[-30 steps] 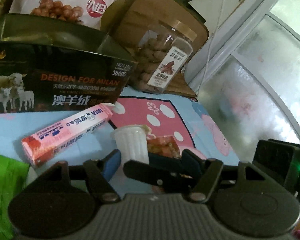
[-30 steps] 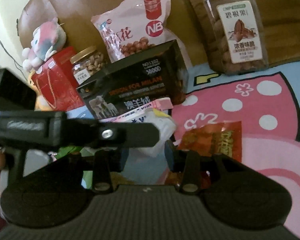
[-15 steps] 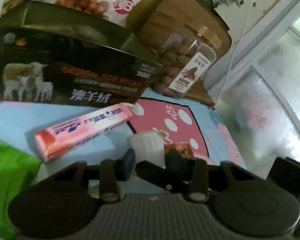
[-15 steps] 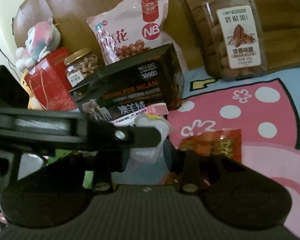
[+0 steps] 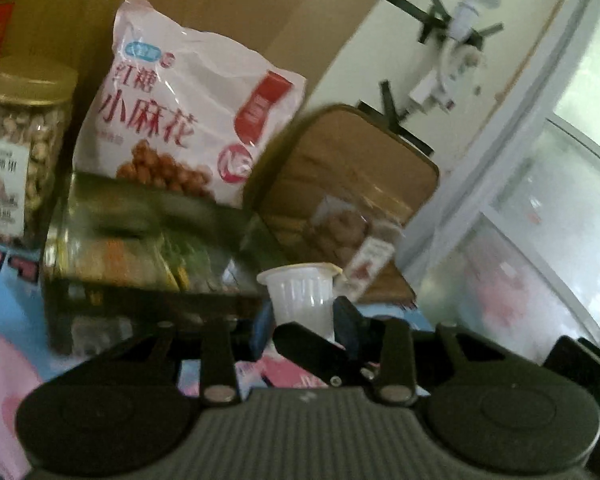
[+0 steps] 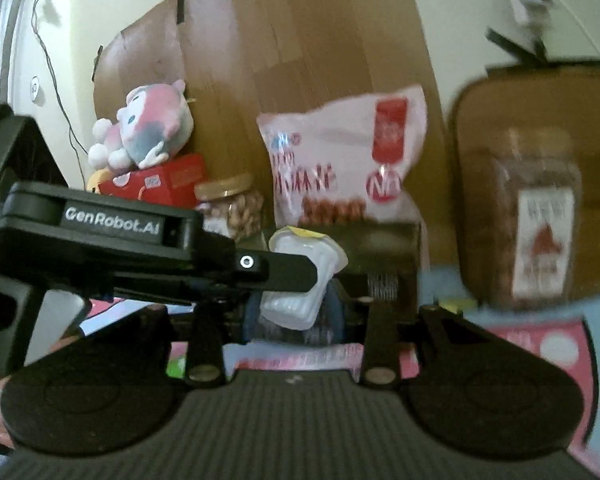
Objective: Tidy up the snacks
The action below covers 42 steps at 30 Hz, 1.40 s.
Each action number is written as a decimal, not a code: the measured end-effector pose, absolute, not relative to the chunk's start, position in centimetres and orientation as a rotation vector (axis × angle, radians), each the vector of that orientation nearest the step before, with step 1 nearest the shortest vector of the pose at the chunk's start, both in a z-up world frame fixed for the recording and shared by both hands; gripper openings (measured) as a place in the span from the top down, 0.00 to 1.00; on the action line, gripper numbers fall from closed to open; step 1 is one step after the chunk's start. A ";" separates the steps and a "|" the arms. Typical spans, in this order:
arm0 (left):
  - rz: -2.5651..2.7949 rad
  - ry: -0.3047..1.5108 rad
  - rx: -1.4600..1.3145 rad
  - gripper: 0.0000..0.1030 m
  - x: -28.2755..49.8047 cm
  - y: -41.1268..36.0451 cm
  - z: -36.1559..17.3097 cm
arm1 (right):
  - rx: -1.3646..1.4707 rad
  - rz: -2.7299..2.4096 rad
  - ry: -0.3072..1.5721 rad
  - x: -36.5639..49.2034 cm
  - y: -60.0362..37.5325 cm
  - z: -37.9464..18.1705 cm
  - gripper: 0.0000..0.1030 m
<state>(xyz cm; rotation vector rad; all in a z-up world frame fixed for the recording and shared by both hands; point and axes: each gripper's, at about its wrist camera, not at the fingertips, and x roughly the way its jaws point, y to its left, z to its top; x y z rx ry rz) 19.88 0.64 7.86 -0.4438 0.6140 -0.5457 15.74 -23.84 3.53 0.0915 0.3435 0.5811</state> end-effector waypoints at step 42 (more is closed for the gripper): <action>-0.093 0.598 -0.129 0.59 6.2 0.9 3.5 | 0.162 0.436 0.384 7.1 -25.8 -0.1 0.58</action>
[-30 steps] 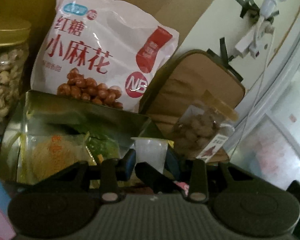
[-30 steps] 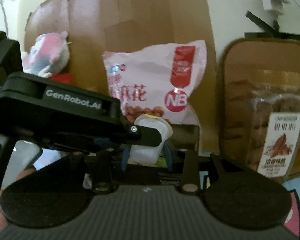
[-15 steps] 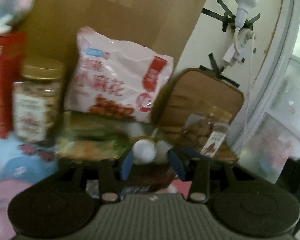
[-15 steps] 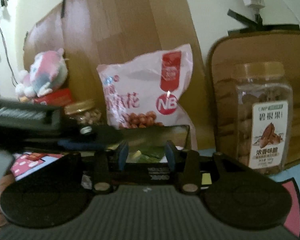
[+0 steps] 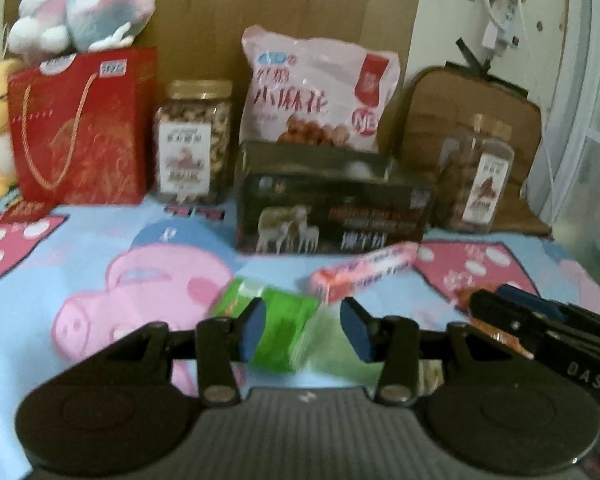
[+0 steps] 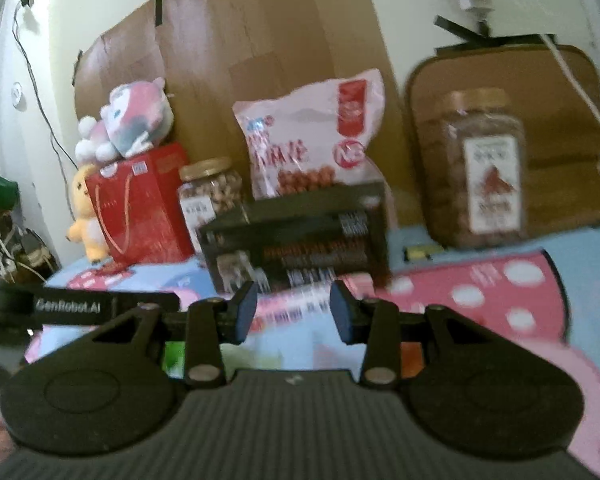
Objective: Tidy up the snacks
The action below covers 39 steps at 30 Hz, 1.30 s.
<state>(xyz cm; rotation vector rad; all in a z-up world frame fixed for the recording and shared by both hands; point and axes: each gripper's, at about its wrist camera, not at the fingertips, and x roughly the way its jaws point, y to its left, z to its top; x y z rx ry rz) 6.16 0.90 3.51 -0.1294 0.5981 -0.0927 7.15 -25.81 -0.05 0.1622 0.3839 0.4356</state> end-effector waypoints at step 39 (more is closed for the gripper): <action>-0.302 0.518 -0.094 0.47 2.3 1.4 -0.1 | 0.272 0.075 0.451 5.0 -27.7 -2.6 0.55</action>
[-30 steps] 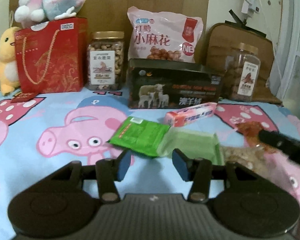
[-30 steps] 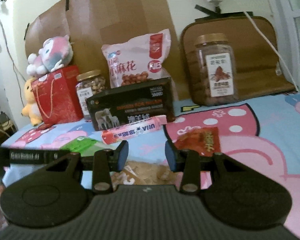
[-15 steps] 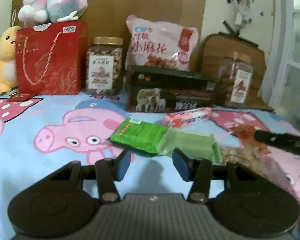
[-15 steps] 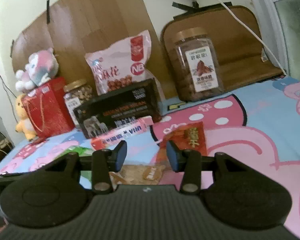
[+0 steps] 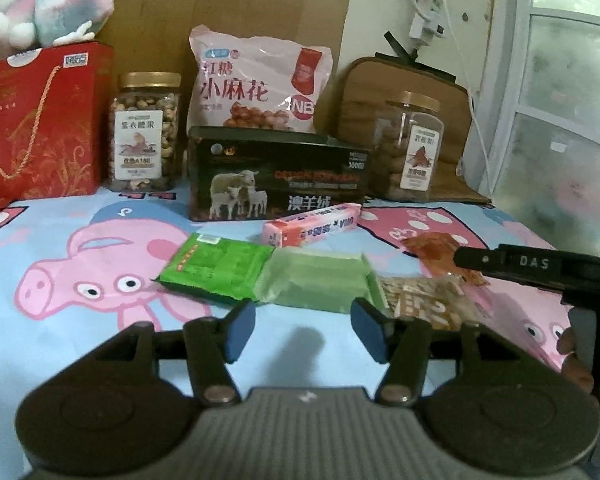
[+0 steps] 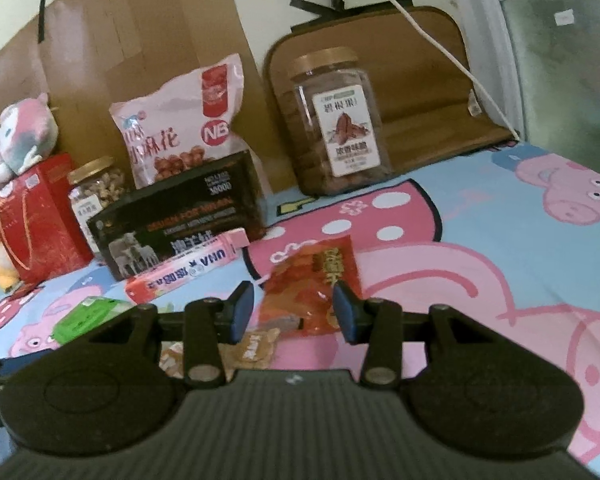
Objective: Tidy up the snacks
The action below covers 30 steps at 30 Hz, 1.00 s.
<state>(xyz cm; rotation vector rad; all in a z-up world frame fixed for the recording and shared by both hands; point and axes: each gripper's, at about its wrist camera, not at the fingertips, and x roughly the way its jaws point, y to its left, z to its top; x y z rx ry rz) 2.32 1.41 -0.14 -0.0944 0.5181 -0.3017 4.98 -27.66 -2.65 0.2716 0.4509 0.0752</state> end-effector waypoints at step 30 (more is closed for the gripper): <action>-0.039 0.514 -0.089 0.40 2.4 2.0 -0.1 | 0.402 0.322 0.366 3.7 -29.5 -2.5 0.54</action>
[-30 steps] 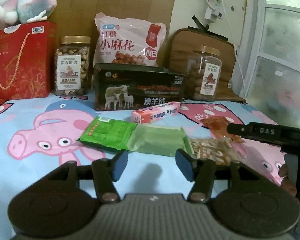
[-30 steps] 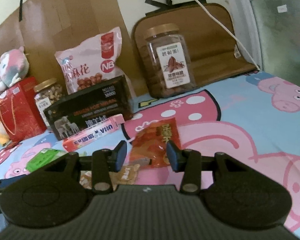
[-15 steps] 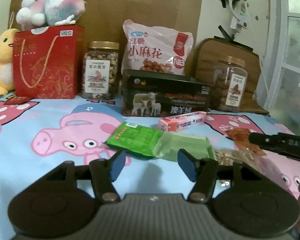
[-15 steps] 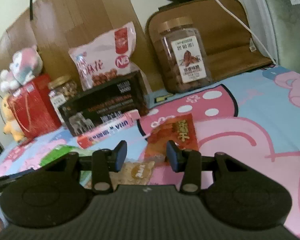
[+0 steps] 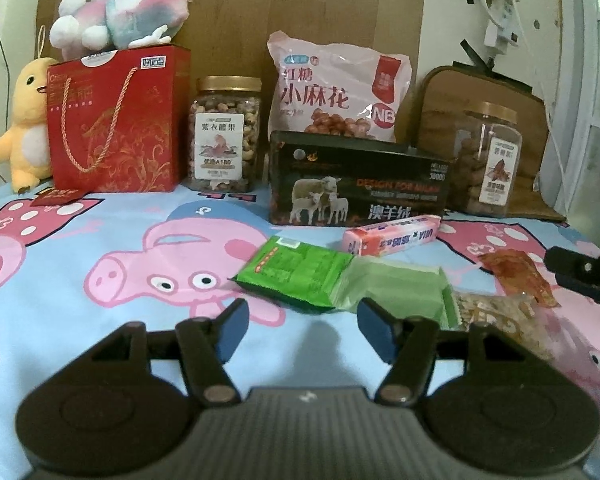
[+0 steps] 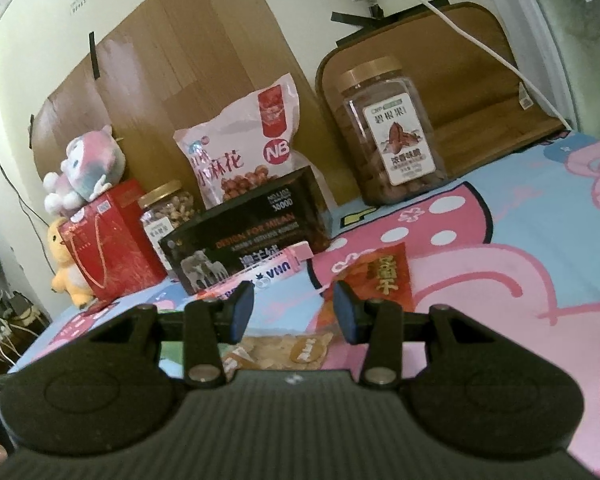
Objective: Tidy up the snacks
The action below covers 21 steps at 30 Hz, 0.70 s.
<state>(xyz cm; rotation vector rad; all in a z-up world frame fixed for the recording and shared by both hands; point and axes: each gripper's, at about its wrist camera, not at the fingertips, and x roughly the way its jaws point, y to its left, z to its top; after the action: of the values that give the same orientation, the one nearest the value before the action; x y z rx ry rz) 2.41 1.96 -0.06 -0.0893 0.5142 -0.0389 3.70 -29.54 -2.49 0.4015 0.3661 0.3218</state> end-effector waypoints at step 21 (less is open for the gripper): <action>-0.043 0.502 -0.079 0.32 2.3 1.9 0.1 | 0.405 0.344 0.372 3.6 -29.6 -2.6 0.54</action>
<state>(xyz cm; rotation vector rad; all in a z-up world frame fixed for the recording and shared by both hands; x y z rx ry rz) 2.28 1.89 0.07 -0.0785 0.5020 -0.0426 3.64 -29.65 -2.56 0.4046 0.3722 0.3440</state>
